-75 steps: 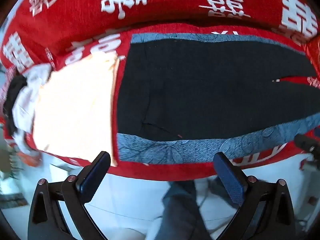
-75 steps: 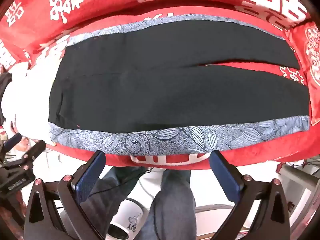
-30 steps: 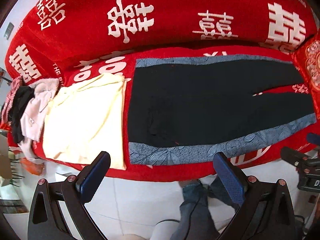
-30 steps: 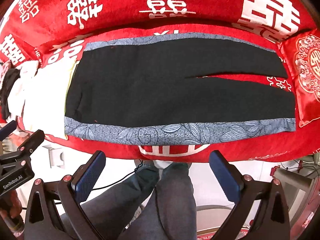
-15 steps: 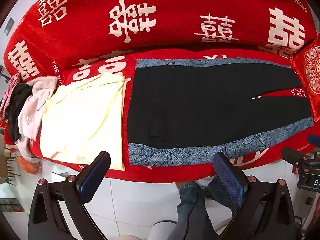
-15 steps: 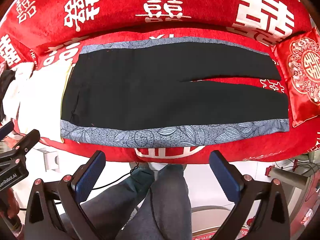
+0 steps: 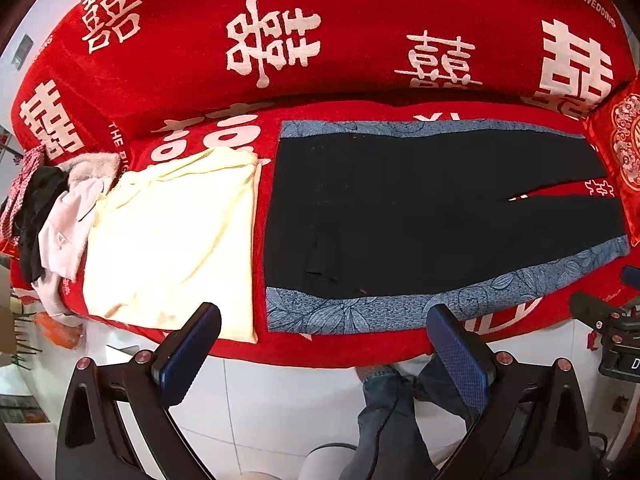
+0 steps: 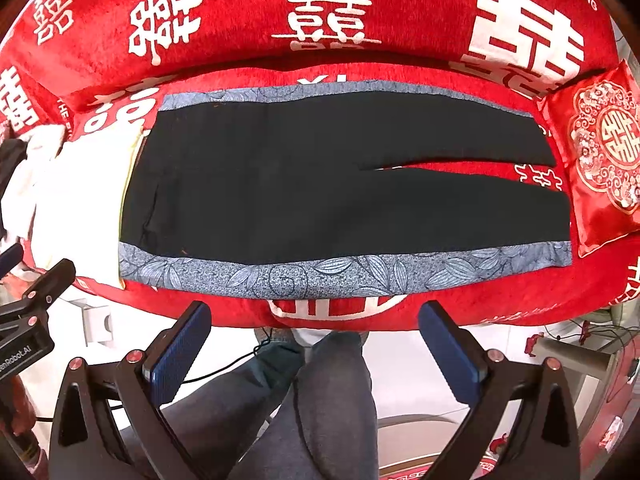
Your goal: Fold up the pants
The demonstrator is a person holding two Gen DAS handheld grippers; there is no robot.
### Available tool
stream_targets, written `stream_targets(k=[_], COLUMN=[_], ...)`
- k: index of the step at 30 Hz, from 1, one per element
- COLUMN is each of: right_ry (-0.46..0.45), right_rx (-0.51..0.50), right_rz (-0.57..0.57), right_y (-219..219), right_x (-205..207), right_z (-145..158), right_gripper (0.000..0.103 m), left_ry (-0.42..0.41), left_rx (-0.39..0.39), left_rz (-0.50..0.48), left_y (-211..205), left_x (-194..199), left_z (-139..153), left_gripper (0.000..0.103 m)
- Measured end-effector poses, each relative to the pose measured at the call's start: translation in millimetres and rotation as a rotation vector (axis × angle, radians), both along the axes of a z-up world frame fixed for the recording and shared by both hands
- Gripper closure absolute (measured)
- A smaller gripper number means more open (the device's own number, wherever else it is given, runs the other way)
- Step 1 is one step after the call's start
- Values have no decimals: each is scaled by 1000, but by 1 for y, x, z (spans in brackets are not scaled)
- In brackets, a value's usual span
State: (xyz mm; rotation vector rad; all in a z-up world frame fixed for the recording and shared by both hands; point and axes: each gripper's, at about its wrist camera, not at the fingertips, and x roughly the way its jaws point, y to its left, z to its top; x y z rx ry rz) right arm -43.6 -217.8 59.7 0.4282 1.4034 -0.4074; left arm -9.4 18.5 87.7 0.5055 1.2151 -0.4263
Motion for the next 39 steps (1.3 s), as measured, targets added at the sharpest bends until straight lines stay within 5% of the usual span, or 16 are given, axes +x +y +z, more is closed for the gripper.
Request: stream_targets(k=[39], right_ry=[36], right_rx=[4], right_rz=[23], right_y=[-3], right_x=[23], right_z=[-13], right_gripper=[0], left_ry=[67], left_rx=[16], left_rz=[34], left_y=[1], left_x=[22], left_z=[-18], left_gripper=[0])
